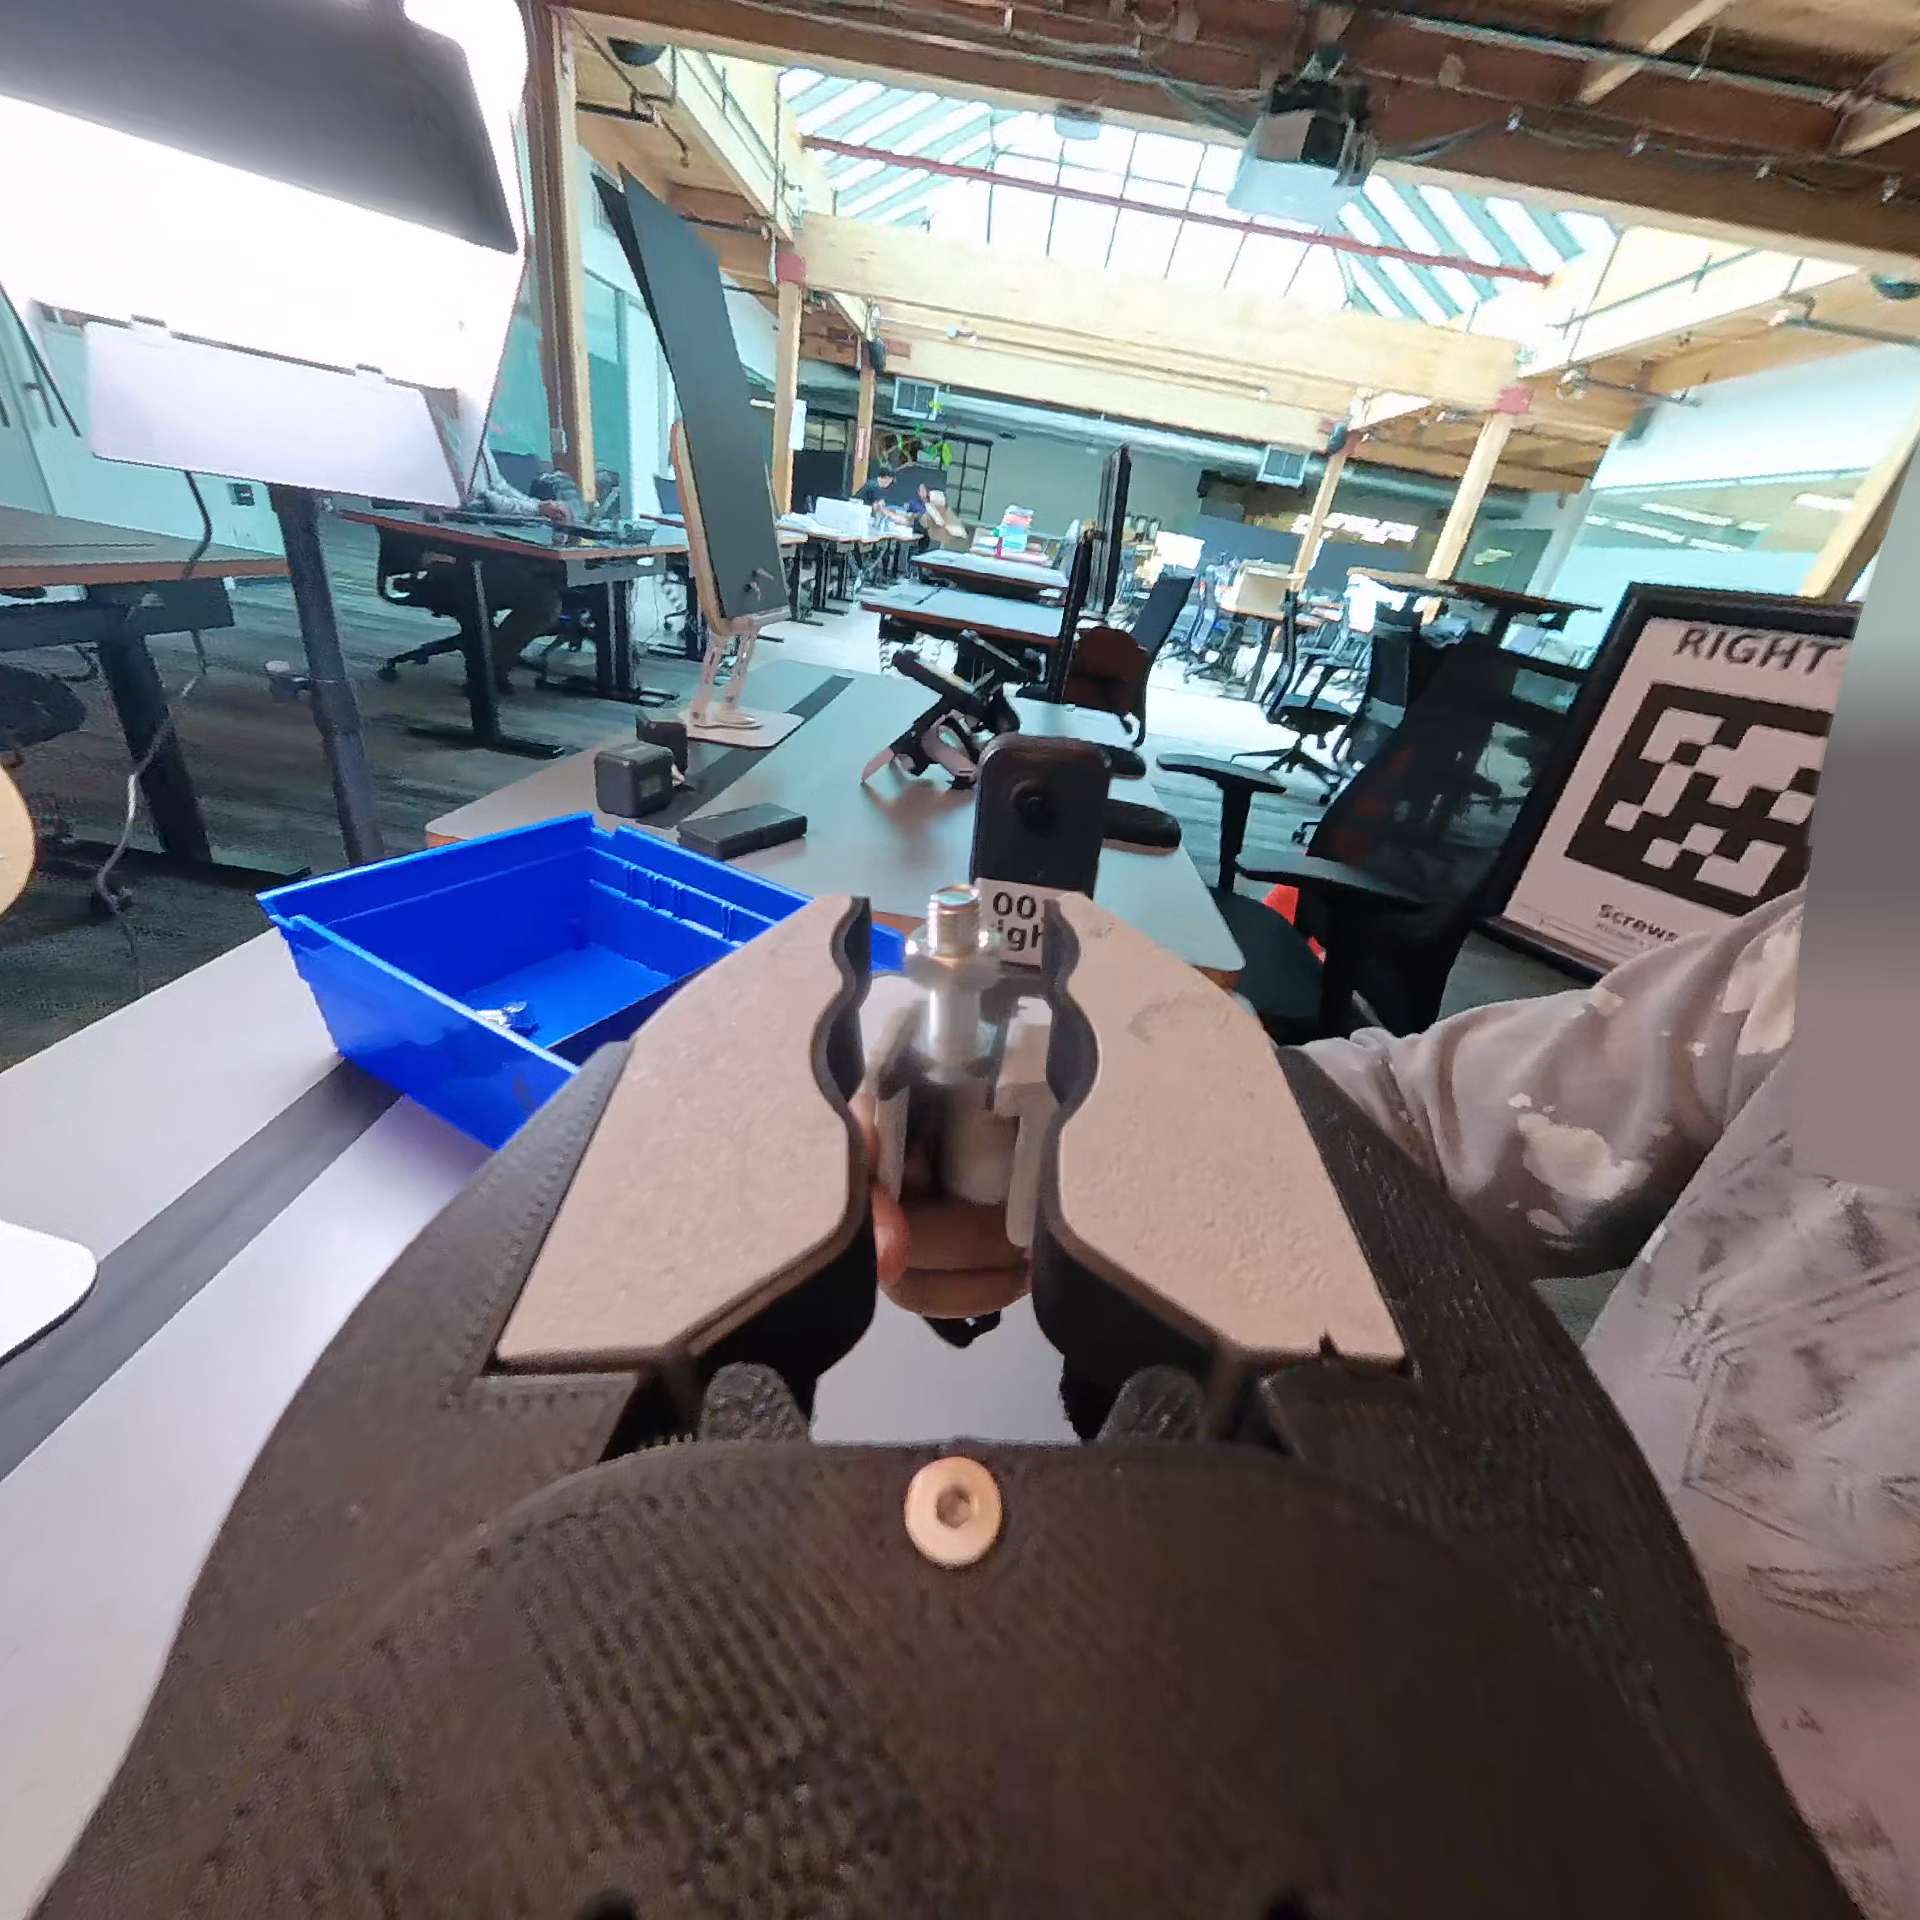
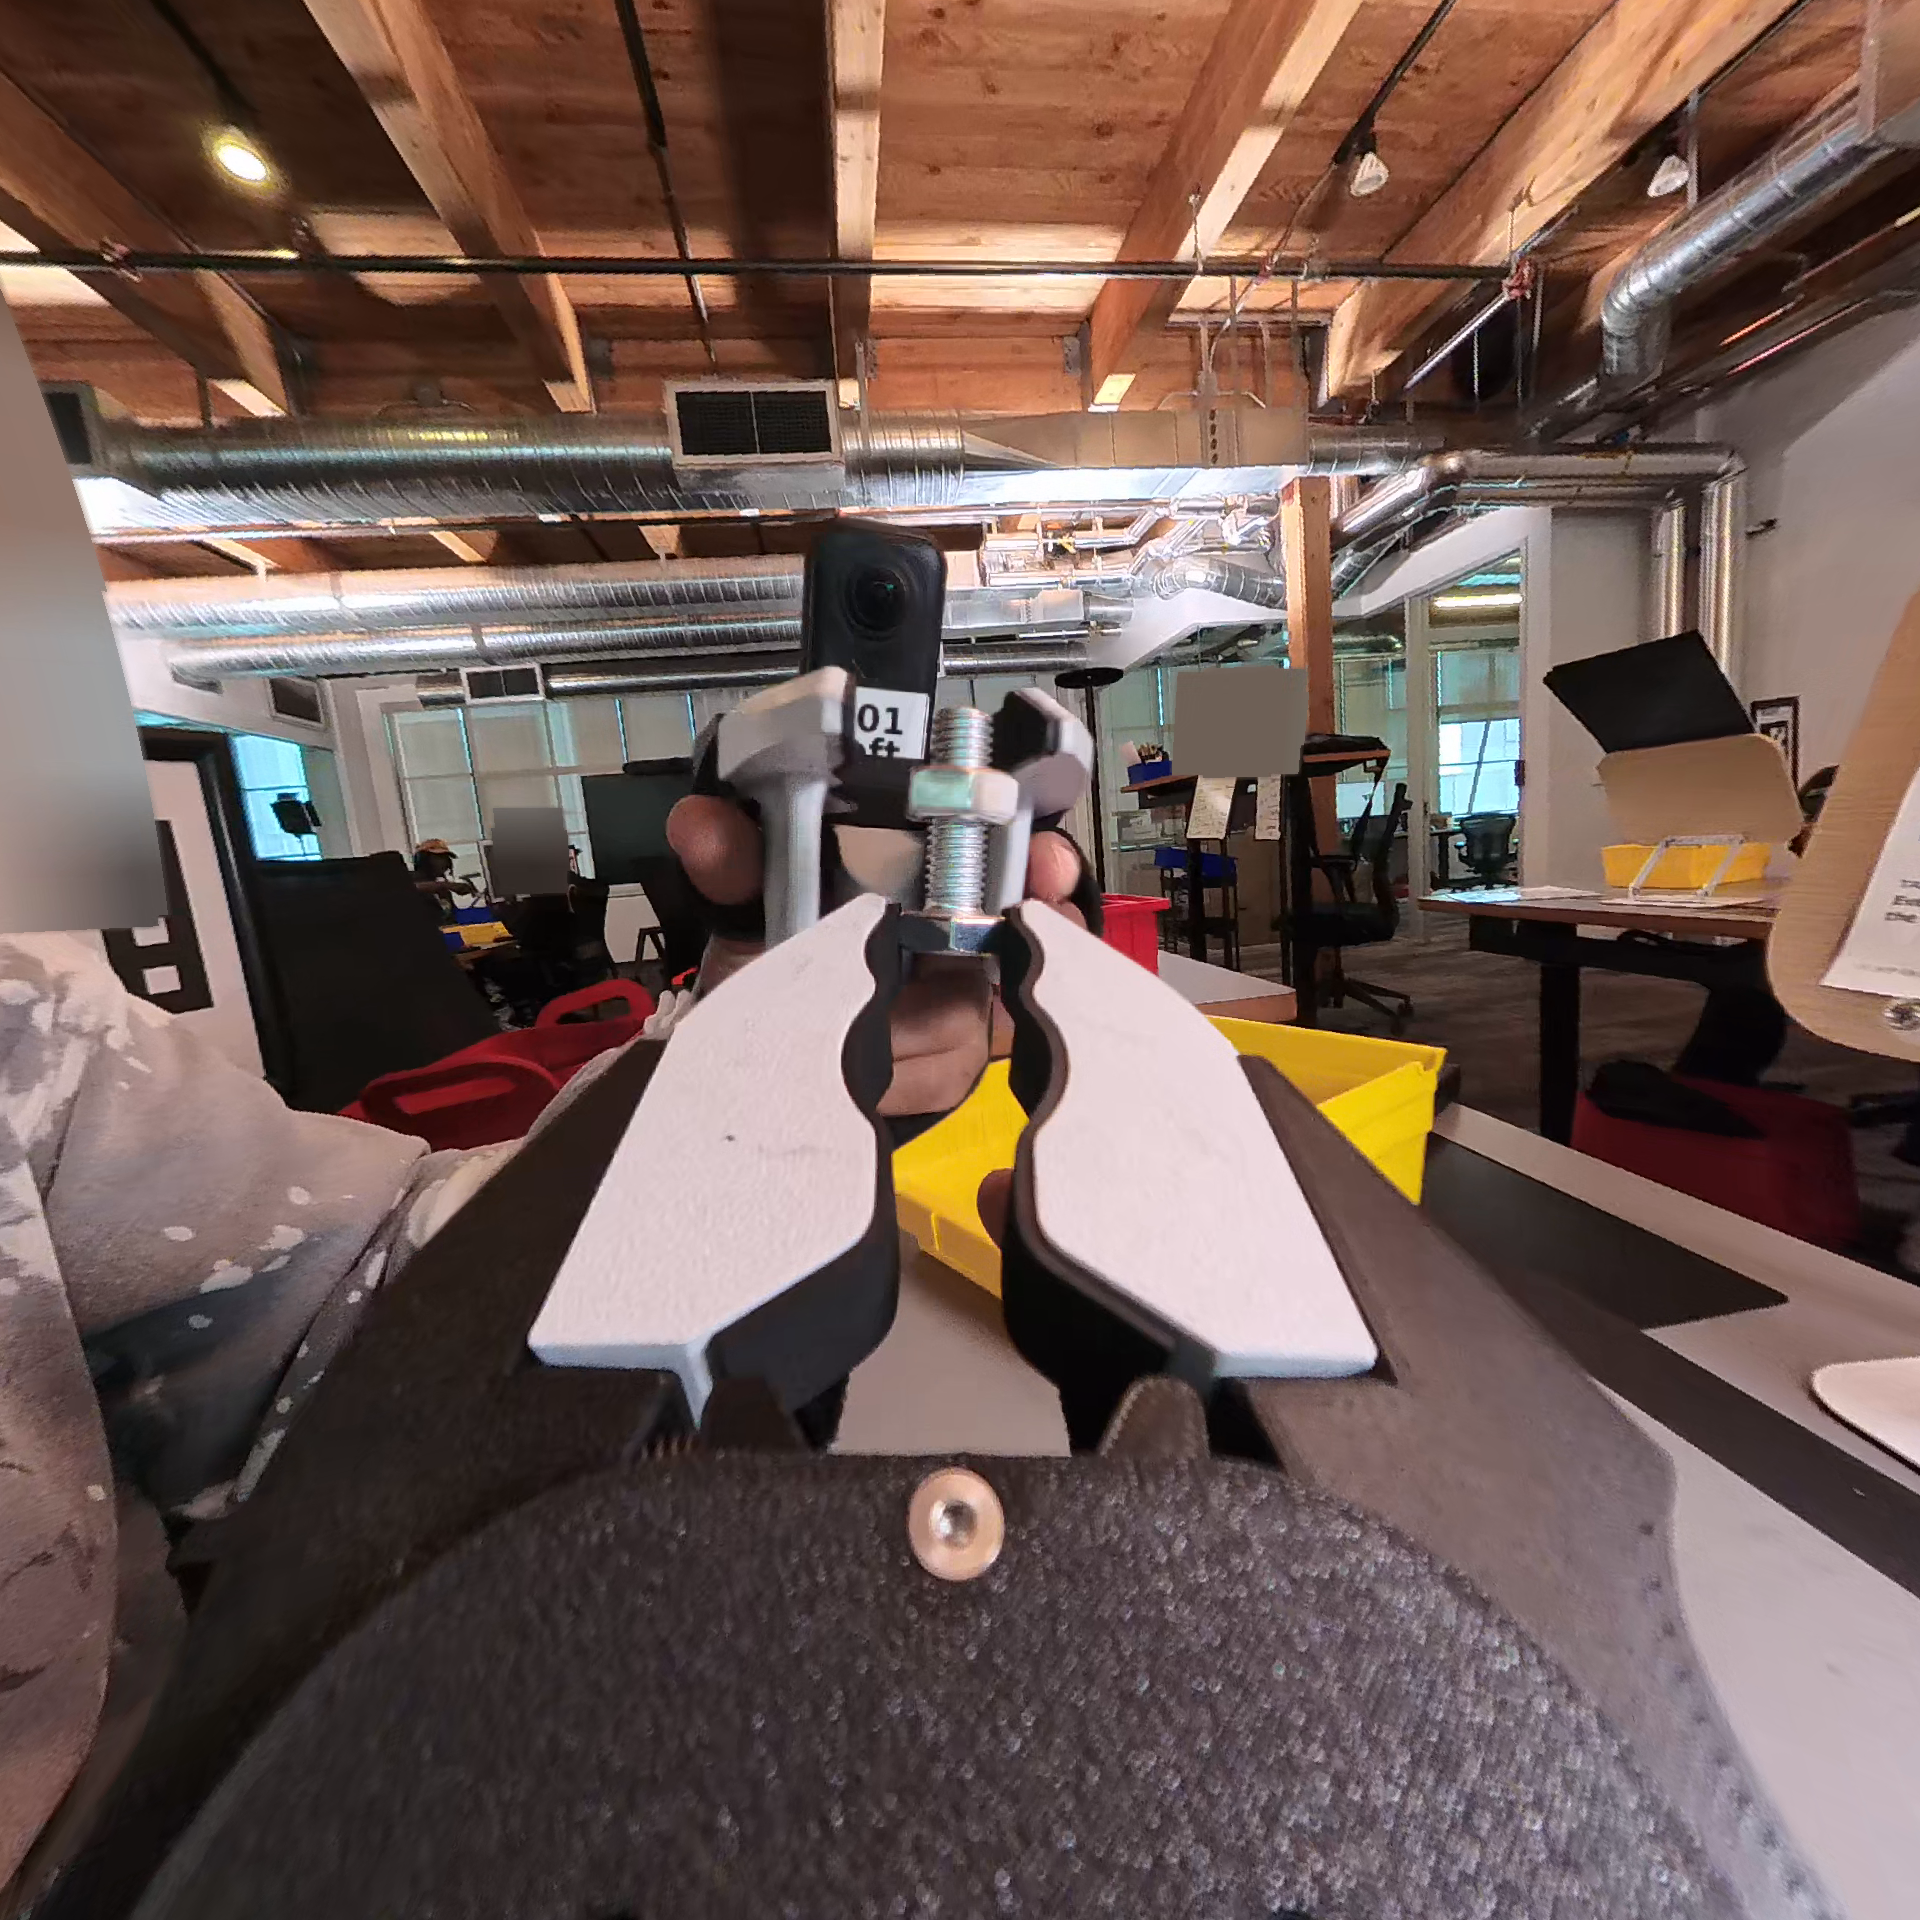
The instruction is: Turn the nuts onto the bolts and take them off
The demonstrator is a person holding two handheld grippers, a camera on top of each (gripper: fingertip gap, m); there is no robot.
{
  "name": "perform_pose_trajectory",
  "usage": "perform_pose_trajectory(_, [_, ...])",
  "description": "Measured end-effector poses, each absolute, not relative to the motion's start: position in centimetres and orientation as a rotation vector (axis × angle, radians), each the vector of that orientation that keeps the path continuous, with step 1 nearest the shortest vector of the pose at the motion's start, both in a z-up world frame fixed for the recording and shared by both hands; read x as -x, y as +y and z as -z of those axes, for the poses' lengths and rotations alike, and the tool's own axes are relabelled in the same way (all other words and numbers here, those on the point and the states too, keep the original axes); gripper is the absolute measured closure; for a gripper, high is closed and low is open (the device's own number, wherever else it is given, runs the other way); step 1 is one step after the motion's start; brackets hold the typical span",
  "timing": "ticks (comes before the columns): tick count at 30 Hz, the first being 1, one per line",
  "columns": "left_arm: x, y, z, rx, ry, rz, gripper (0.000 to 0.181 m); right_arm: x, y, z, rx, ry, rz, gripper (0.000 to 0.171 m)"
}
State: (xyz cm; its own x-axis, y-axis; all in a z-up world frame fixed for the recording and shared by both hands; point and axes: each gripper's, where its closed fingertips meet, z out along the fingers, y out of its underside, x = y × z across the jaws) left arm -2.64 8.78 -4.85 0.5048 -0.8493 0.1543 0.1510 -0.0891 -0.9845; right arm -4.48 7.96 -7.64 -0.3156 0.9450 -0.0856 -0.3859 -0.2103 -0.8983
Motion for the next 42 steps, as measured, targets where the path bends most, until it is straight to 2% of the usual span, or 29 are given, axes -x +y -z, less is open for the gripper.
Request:
perform_pose_trajectory(3, [2.9,9.2,5.1,1.433,0.638,0.940,0.152,4.3,7.7,7.3,0.817,-1.005,-1.718,0.153])
perform_pose_trajectory(5, [4.2,10.2,5.2,1.463,0.556,0.888,0.168,3.7,7.8,6.9,0.784,-0.980,-1.766,0.153])
perform_pose_trajectory(6, [4.9,10.6,5.4,1.461,0.544,0.837,0.169,3.5,7.9,6.7,0.776,-0.973,-1.777,0.153])
perform_pose_trajectory(13, [3.3,8.8,4.5,1.402,0.635,0.943,0.152,3.8,8.3,6.9,0.808,-0.964,-1.744,0.153])
perform_pose_trajectory(18, [2.7,9.3,5.6,1.441,0.667,0.882,0.149,4.0,7.9,6.9,0.812,-0.976,-1.732,0.153])
perform_pose_trajectory(19, [2.9,9.3,5.4,1.443,0.648,0.907,0.154,3.9,8.0,6.9,0.809,-0.969,-1.736,0.153])
perform_pose_trajectory(20, [3.8,10.1,5.6,1.474,0.583,0.883,0.168,3.6,7.9,6.6,0.783,-0.962,-1.762,0.153])
perform_pose_trajectory(32, [2.4,9.4,5.8,1.455,0.653,0.921,0.149,3.9,8.1,6.9,0.815,-0.979,-1.710,0.153])
perform_pose_trajectory(34, [3.1,9.8,5.8,1.470,0.614,0.905,0.155,3.8,8.3,6.8,0.819,-0.963,-1.717,0.153])
perform_pose_trajectory(35, [4.2,10.9,6.2,1.515,0.550,0.828,0.168,3.5,8.2,6.5,0.796,-0.957,-1.746,0.153])
perform_pose_trajectory(42, [4.5,10.4,5.7,1.478,0.567,0.858,0.158,3.5,8.1,6.4,0.800,-0.973,-1.714,0.153])
